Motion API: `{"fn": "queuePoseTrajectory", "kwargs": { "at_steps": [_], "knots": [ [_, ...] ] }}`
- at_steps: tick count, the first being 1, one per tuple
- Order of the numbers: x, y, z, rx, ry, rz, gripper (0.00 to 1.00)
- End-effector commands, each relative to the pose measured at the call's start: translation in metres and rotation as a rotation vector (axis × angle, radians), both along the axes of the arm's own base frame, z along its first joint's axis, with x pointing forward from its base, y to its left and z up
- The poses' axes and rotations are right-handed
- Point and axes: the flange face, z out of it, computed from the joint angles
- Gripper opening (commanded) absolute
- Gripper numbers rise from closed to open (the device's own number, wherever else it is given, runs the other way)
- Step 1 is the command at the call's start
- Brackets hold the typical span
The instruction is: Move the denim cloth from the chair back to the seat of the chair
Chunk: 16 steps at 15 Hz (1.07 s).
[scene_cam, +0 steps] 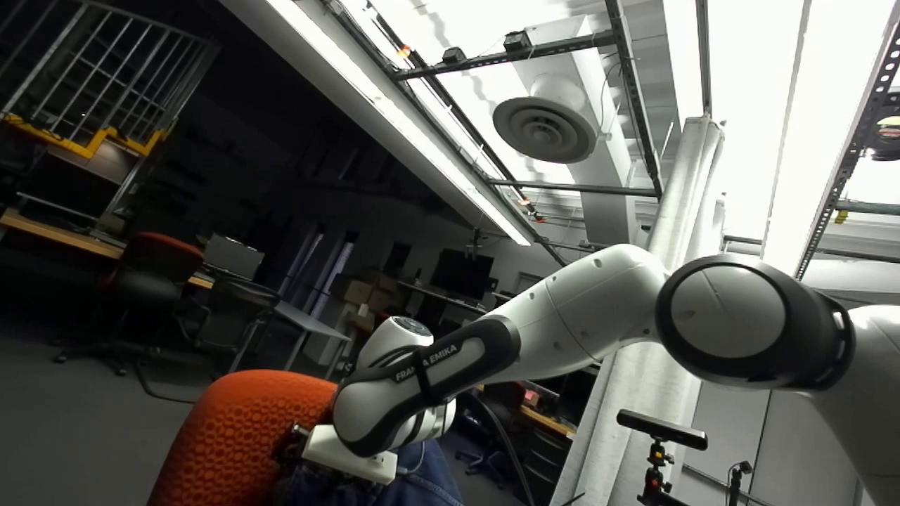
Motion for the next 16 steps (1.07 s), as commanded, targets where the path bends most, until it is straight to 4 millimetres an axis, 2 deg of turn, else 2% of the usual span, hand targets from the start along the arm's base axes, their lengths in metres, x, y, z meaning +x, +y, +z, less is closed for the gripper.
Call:
{"fn": "queuePoseTrajectory", "kwargs": {
  "at_steps": [1, 3, 4, 6, 7, 11, 14, 16],
  "knots": [
    [0.01, -0.01, -0.008, -0.002, -0.019, -0.049, 1.0],
    [0.01, -0.015, -0.013, -0.002, -0.011, -0.066, 1.0],
    [0.01, -0.016, -0.015, -0.001, -0.007, -0.072, 0.96],
    [0.01, -0.02, -0.015, 0.003, -0.005, -0.079, 0.71],
    [0.011, -0.021, -0.014, 0.0, -0.011, -0.08, 0.69],
    [0.006, -0.021, -0.003, 0.001, -0.027, -0.067, 0.39],
    [-0.006, -0.01, 0.004, 0.001, -0.029, -0.018, 0.16],
    [-0.022, 0.006, 0.005, -0.006, -0.02, 0.054, 0.03]
  ]
}}
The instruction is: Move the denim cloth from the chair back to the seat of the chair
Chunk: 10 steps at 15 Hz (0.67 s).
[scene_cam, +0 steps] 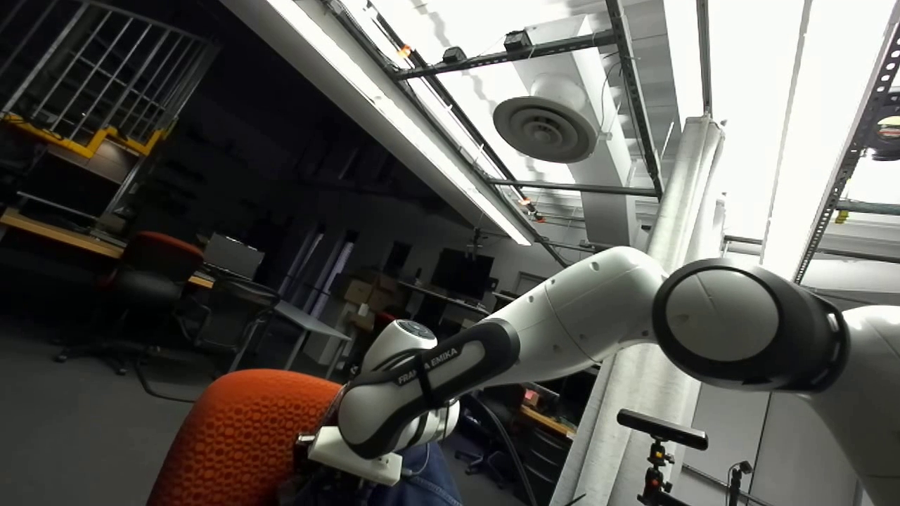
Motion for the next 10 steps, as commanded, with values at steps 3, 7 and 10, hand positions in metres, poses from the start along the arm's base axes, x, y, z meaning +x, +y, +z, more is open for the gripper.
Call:
{"fn": "queuePoseTrajectory", "kwargs": {
  "at_steps": [3, 7, 10],
  "knots": [
    [-0.052, 0.052, 0.009, 0.014, 0.015, 0.238, 0.03],
    [-0.11, 0.1, 0.001, 0.018, 0.09, 0.443, 0.03],
    [-0.154, 0.129, -0.011, 0.014, 0.149, 0.596, 0.03]
  ]
}}
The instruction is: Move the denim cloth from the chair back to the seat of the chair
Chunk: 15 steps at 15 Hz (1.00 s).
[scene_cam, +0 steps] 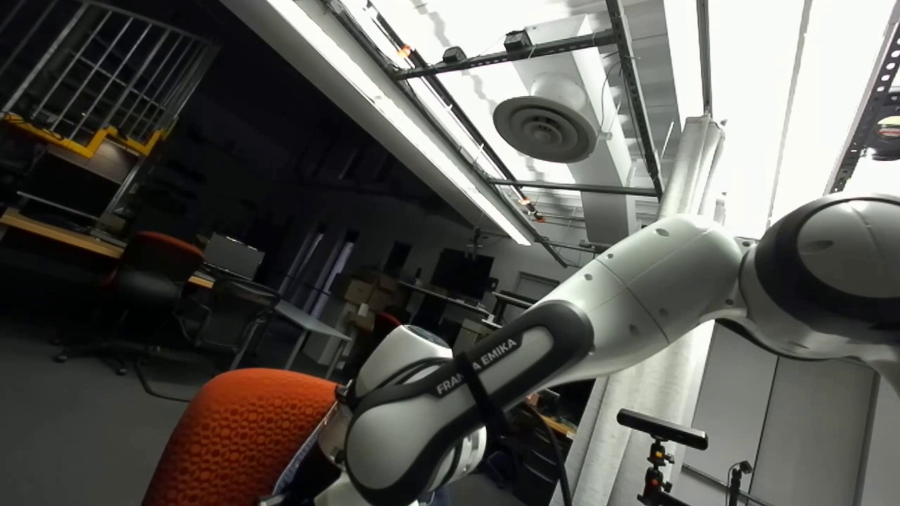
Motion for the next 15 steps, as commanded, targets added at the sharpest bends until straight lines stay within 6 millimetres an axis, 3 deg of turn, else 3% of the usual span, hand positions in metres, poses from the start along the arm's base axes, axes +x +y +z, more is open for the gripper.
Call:
{"fn": "queuePoseTrajectory", "kwargs": {
  "at_steps": [1, 4, 7, 15],
  "knots": [
    [-0.062, 0.037, -0.008, 0.006, 0.045, 0.195, 0.03],
    [-0.094, 0.062, -0.023, 0.007, 0.105, 0.356, 0.03],
    [-0.112, 0.071, -0.031, 0.001, 0.153, 0.458, 0.03],
    [-0.129, 0.075, -0.041, 0.039, 0.22, 0.706, 0.03]
  ]
}}
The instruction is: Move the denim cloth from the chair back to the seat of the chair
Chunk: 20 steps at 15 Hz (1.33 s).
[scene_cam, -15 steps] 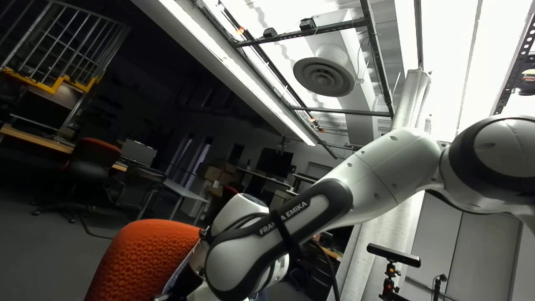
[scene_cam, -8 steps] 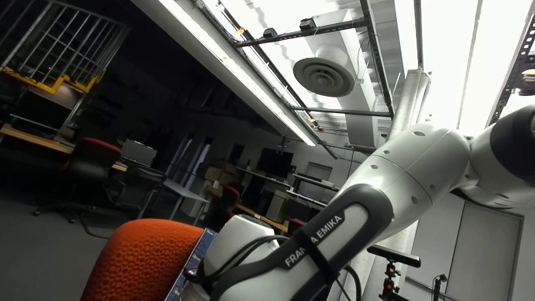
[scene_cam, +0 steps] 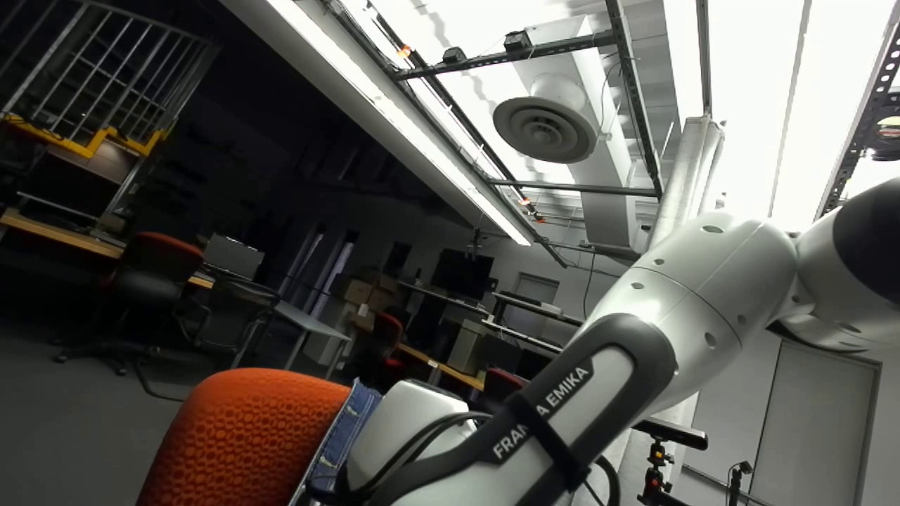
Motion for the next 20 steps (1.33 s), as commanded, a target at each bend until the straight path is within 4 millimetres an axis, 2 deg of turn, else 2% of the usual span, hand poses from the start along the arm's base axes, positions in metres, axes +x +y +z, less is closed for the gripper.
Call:
{"fn": "queuePoseTrajectory", "kwargs": {
  "at_steps": [1, 8, 9, 10, 13, 17, 20],
  "knots": [
    [-0.01, 0.005, 0.008, 0.041, 0.049, 0.136, 0.03],
    [-0.018, 0.01, 0.006, 0.164, 0.146, 0.396, 0.03],
    [0.003, 0.028, 0.016, 0.176, 0.149, 0.408, 0.03],
    [0.009, 0.029, 0.018, 0.177, 0.148, 0.424, 0.03],
    [0.044, 0.029, 0.039, 0.176, 0.092, 0.391, 0.03],
    [0.099, -0.005, 0.066, 0.135, -0.072, 0.245, 0.03],
    [0.129, -0.047, 0.075, 0.086, -0.153, 0.105, 0.03]
  ]
}}
